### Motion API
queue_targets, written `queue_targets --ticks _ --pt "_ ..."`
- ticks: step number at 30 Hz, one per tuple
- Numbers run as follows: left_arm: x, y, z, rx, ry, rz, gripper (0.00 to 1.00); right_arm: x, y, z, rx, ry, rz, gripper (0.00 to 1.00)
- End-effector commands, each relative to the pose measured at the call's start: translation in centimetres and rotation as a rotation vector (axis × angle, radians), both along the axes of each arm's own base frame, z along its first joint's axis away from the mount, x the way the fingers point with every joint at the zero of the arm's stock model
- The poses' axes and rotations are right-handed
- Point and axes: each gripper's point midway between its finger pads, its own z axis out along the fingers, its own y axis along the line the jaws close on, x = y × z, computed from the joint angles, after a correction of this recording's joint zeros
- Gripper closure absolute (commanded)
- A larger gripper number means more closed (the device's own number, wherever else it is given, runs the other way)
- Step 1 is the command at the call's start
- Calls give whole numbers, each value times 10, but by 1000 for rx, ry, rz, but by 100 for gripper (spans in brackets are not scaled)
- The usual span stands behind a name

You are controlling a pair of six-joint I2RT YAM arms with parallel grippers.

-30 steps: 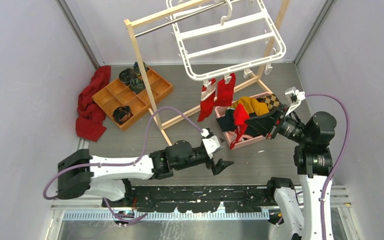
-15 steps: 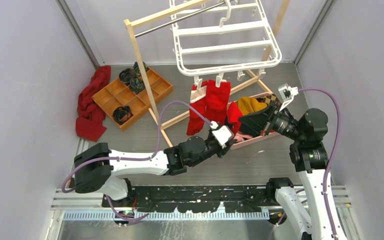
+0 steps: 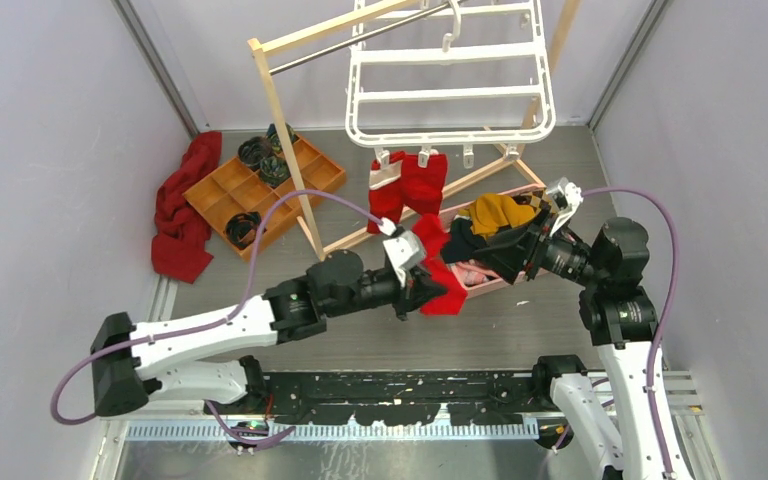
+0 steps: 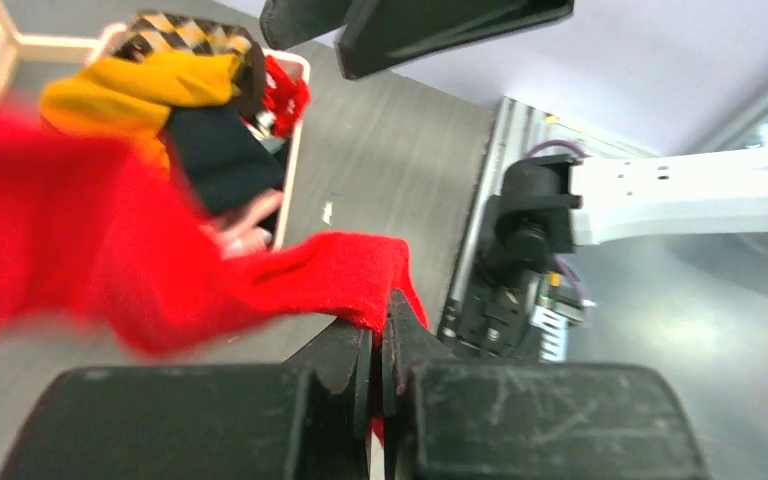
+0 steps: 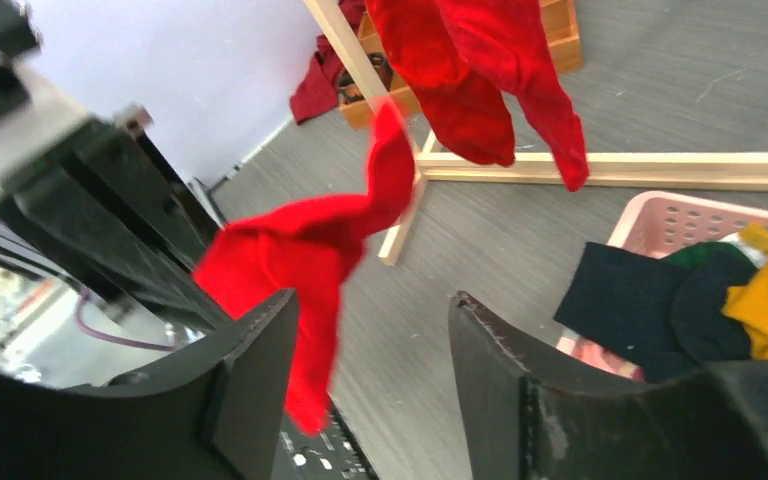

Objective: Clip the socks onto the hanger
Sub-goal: Pick up the sock from the bin.

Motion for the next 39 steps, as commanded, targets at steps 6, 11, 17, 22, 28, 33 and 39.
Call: queue_targets --ticks 6,11,17,22,28,33,39 --pt "-37 44 -9 -48 568 -43 100 -39 4 -27 -261 -445 260 7" --pt "-19 56 -8 -140 705 104 100 -61 10 -48 -297 -648 419 0" --pt "11 67 -15 -220 932 277 100 -58 17 -70 -365 -696 514 1" --pt "30 63 -20 -397 1288 376 100 -60 31 -77 -423 -787 584 2" --pt "35 52 -18 -480 1548 422 100 -43 53 -64 -420 -882 457 5" --pt "41 56 -33 -577 1759 515 100 -47 73 -79 -496 -927 492 9" --pt "43 48 -29 -623 1818 471 100 -28 83 -81 -548 -954 399 12"
